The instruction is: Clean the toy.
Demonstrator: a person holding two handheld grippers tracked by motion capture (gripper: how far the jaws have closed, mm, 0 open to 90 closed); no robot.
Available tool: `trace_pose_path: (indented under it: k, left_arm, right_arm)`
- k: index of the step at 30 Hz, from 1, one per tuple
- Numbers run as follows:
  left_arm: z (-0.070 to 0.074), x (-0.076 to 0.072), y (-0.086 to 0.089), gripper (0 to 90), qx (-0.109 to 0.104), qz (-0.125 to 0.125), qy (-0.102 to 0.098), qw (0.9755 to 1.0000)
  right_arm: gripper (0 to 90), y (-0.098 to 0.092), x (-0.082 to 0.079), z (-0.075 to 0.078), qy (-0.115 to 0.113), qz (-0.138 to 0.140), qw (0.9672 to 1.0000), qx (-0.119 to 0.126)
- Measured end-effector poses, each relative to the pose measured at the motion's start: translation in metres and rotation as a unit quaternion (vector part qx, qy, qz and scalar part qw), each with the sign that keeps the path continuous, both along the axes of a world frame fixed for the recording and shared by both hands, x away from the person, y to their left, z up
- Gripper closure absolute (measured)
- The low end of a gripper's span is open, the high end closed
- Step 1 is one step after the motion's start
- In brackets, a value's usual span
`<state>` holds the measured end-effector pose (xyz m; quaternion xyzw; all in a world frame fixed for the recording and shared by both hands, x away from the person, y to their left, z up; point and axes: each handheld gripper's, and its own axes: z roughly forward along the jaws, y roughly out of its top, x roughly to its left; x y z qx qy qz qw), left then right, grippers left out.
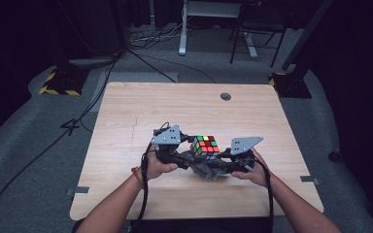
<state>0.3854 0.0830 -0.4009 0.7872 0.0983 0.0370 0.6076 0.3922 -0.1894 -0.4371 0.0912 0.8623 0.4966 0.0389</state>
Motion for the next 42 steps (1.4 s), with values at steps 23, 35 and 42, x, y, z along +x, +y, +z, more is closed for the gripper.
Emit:
trace_pose_path:
  k: [23,35,42]
  left_arm:
    - [-0.003,0.004,0.003,34.0,-0.017,0.011,0.001,0.9998]
    - [-0.004,-0.001,-0.004,34.0,-0.028,-0.019,0.010,0.9994]
    - [-0.004,-0.004,-0.006,34.0,-0.024,-0.033,0.006,0.9991]
  right_arm:
    - [73.1,0.000,-0.004,0.004,0.009,0.049,0.9979,0.042]
    - [73.2,-0.006,0.006,0.002,0.000,-0.001,0.9988,0.049]
    - [73.2,-0.010,0.014,0.000,-0.003,-0.036,0.9984,0.044]
